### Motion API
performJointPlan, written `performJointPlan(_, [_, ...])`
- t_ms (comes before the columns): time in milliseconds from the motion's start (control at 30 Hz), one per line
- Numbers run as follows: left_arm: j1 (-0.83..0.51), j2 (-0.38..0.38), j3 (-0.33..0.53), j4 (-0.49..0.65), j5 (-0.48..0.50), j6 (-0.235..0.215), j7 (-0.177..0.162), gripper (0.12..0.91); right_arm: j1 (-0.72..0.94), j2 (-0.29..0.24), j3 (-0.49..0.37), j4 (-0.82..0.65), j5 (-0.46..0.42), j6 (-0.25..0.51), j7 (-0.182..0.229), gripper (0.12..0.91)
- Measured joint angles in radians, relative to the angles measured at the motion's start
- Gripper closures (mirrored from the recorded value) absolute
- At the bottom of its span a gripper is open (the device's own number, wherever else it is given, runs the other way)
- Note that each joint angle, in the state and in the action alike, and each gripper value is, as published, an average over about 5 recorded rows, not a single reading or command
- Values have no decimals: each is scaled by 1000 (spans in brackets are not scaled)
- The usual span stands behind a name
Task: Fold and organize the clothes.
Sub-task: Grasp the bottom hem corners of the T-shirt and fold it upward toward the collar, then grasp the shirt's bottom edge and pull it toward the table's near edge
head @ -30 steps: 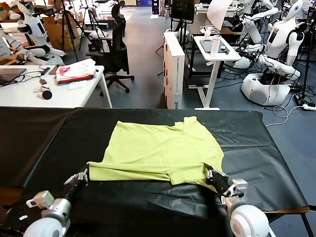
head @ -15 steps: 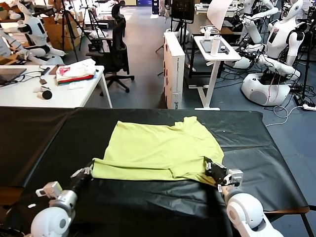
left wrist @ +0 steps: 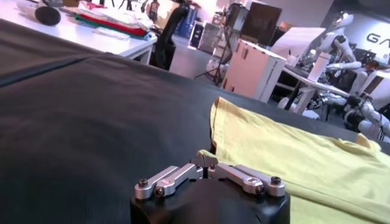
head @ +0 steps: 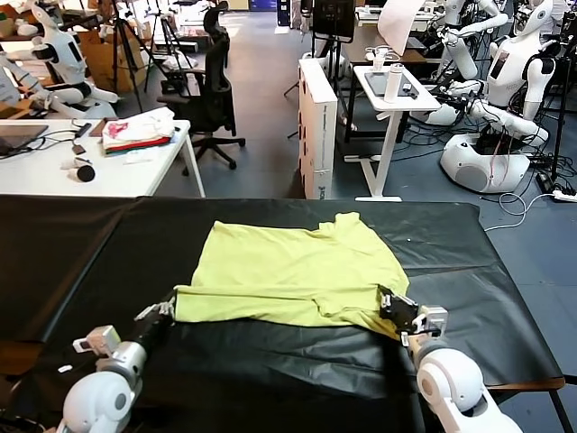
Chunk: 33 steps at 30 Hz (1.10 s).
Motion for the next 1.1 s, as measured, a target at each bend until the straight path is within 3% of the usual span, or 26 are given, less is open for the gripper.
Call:
performJointPlan(100, [25,4,-14,-25,0,5,-10,485,0,1,-2,-3,0,1,1,154])
performJointPlan(200, [57,6,-25,-54,1,10,-14,296,3,1,-6,-7,0,1,2,123])
performJointPlan(300, [101,1,-25,-90,3,12,-12,164,6,0,-8,-9,0,2,4,119])
performJointPlan(600, [184,-32,-8,-143,26,11,-10,123,2,-27,-4,11,46,-15,34,139])
performJointPlan(933, [181,-34,-7,-132,28,8,-8,123,-39,-107,19,88,154,-127,67,323])
performJointPlan(1100, [170,-34,1,-129,23,7,-5,161,-52,-154,26,119,190,-171,67,478])
